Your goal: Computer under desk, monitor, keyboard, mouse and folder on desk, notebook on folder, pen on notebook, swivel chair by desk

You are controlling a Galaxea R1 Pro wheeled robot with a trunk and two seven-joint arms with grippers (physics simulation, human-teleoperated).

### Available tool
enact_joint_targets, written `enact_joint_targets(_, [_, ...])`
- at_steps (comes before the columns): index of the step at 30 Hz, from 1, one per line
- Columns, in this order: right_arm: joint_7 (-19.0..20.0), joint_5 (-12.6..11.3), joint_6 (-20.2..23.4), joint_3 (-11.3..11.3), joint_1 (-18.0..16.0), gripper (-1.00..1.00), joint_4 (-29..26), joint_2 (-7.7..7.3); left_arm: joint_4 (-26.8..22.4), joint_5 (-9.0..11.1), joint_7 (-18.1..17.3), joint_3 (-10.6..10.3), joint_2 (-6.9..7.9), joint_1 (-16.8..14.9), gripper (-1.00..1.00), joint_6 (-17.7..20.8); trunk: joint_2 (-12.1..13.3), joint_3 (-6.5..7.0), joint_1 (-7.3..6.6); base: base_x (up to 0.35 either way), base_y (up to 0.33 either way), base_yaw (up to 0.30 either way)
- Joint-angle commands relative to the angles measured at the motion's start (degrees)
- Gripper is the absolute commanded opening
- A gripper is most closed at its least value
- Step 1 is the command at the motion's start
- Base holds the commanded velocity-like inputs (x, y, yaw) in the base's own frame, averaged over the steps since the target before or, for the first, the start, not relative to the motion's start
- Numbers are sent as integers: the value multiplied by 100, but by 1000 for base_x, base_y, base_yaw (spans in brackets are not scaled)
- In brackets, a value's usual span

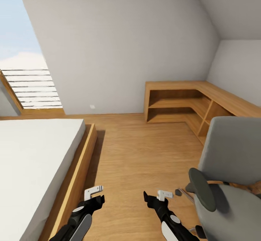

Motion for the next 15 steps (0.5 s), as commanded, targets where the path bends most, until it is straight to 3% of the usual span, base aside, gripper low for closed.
enact_joint_targets(1, [-12,-60,-33,35,-5,100,3,-4,-8,42,51,-20,4,-6,100,8,-3,0,1,180,59,231])
enact_joint_targets(7, [-12,-56,-38,30,-5,100,5,-4,-8,39,52,-25,1,-5,100,13,-3,41,1,199,71,144])
enact_joint_targets(15, [-12,-52,-185,27,-5,100,9,-12,-4,36,53,-28,0,-7,100,17,-3,112,1,48,11,19])
